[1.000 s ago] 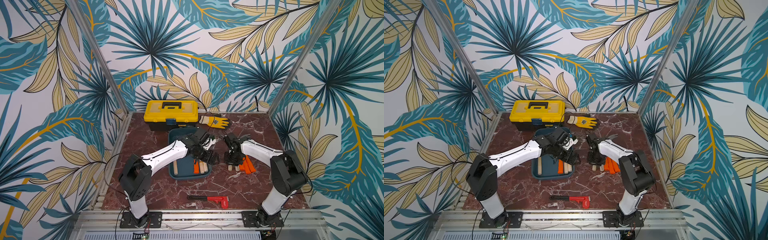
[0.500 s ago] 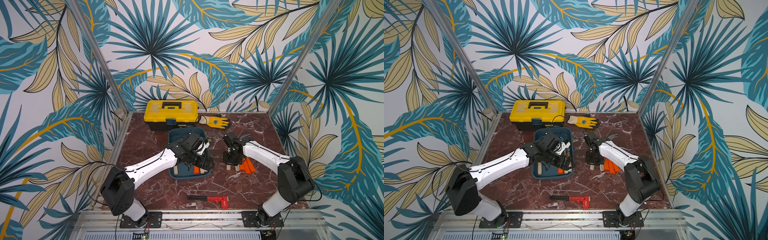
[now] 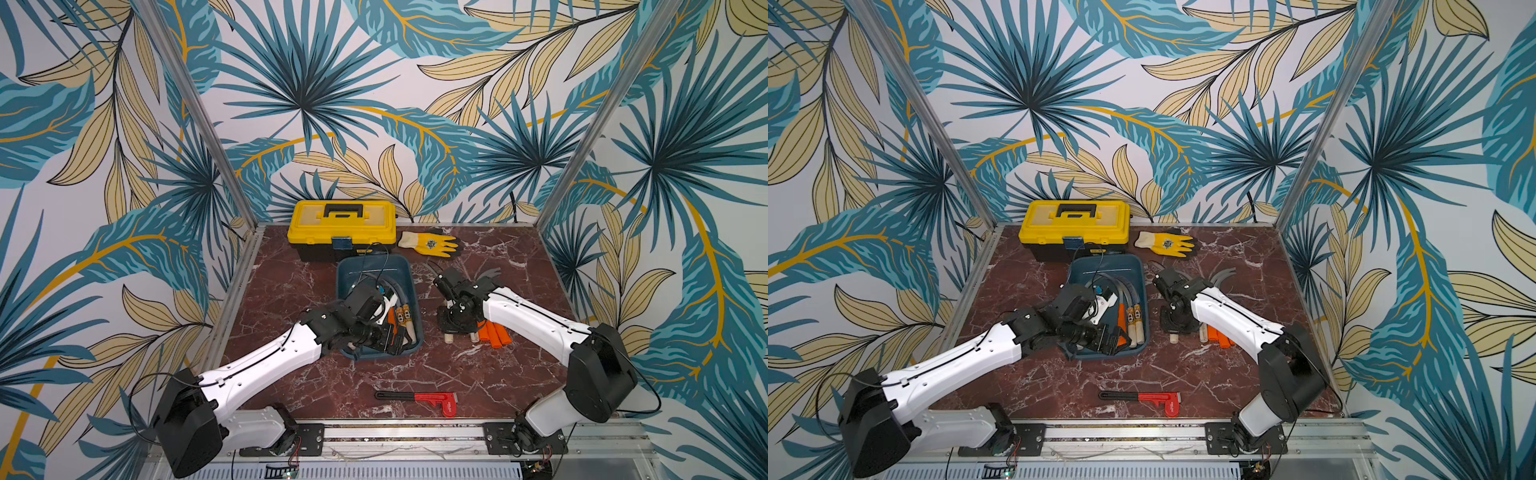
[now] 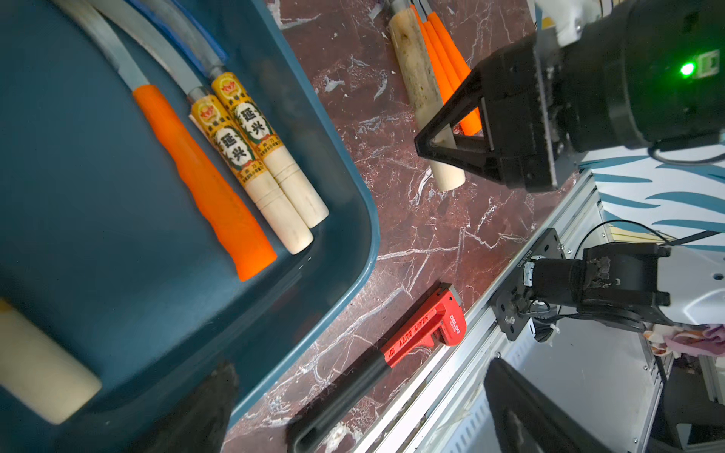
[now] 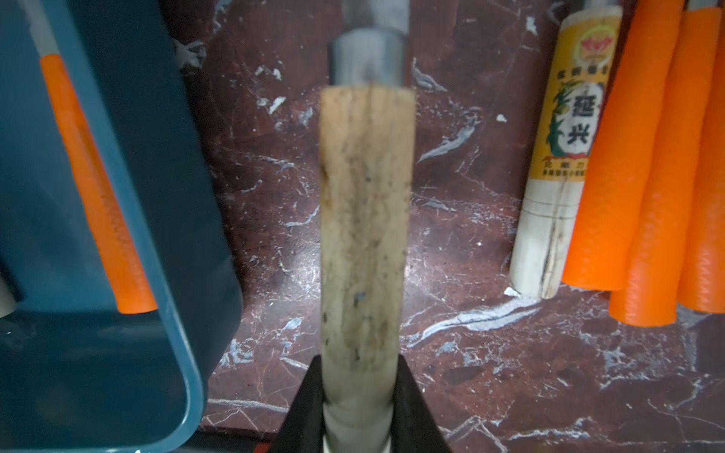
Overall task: Put small sickles into storage boxes
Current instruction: Place the sickle in the storage box.
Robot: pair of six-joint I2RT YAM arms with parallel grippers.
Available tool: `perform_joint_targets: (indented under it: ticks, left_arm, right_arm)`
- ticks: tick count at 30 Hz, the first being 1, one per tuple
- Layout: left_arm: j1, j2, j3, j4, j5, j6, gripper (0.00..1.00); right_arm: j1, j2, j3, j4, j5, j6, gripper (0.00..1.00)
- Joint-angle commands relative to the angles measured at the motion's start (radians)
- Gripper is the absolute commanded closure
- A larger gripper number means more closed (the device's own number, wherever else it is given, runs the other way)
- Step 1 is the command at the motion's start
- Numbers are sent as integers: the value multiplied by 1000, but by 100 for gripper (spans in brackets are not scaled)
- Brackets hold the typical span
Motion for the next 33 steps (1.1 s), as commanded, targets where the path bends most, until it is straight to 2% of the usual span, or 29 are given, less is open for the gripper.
perform_joint_targets:
  ticks: [1,15,33]
  left_arm:
    - [-4,-69,-36,-3,-37,-24,0]
    - [-4,-302,-111,-115,-149,-21,1]
    - [14,-436,-62,-298,-249,-30,1]
  right_arm:
    - [32,-32,33,-44,36,38,100]
    - [141,-48,98,-87,66,82,100]
    - [265,137,284,-87,38,50,100]
